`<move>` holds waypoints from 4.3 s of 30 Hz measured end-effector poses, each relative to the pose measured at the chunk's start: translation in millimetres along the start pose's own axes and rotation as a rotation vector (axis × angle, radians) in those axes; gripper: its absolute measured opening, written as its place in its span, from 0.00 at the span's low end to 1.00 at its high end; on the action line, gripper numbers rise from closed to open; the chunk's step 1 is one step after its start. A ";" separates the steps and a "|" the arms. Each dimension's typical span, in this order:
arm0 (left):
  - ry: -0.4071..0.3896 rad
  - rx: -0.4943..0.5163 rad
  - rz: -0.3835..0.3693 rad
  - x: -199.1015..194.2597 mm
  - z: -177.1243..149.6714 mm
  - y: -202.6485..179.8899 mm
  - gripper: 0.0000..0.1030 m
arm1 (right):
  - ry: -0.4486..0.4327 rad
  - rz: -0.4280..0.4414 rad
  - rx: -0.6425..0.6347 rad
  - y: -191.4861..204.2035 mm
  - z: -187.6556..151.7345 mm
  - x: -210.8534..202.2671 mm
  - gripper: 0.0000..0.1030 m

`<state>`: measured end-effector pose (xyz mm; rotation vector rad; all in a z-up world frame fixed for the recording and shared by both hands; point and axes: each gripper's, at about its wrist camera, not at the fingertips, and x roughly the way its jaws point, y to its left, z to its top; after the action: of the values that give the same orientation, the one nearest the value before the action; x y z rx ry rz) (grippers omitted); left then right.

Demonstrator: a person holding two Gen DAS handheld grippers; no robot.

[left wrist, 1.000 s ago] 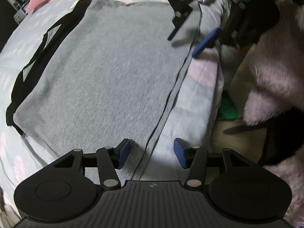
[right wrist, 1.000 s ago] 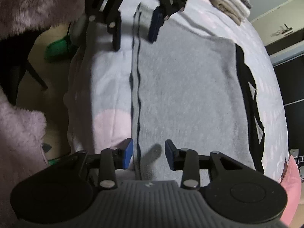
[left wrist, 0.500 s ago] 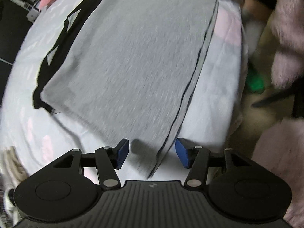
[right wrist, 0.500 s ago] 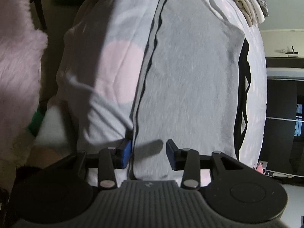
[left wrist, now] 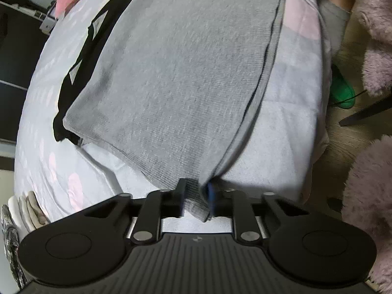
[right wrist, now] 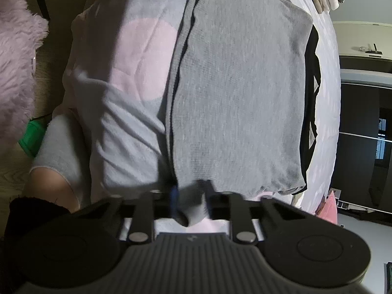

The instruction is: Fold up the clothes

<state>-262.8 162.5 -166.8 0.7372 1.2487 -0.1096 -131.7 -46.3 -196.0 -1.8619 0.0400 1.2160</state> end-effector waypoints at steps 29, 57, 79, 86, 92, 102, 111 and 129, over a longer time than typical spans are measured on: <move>-0.537 -0.812 0.047 -183.9 -47.9 122.7 0.02 | -0.170 -0.480 0.545 -112.1 -31.1 -159.7 0.04; -0.265 -0.613 0.090 -30.6 46.8 268.2 0.02 | -0.108 -0.224 0.700 -291.2 -35.6 47.2 0.04; -0.081 -0.740 0.073 121.1 76.9 331.2 0.02 | 0.001 0.038 1.044 -341.5 -50.7 225.8 0.07; -0.063 -0.792 0.093 129.5 73.4 339.0 0.16 | 0.030 0.013 1.130 -344.5 -65.5 226.4 0.38; -0.109 -0.864 0.071 91.8 54.0 338.6 0.18 | 0.004 0.046 1.266 -344.2 -89.2 188.0 0.39; -0.165 -0.928 -0.163 39.6 19.3 265.9 0.26 | -0.041 0.306 1.465 -290.1 -100.0 126.8 0.46; -0.146 -1.060 -0.285 51.3 -9.5 210.3 0.26 | 0.013 0.468 1.673 -225.5 -115.9 112.5 0.30; -0.166 -1.302 -0.313 43.3 -41.8 195.3 0.48 | -0.085 0.493 1.859 -209.1 -150.3 91.0 0.56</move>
<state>-192.5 349.3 -123.0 -0.5825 0.9935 0.3633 119.8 15.8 -109.4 -0.1246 1.1806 0.8481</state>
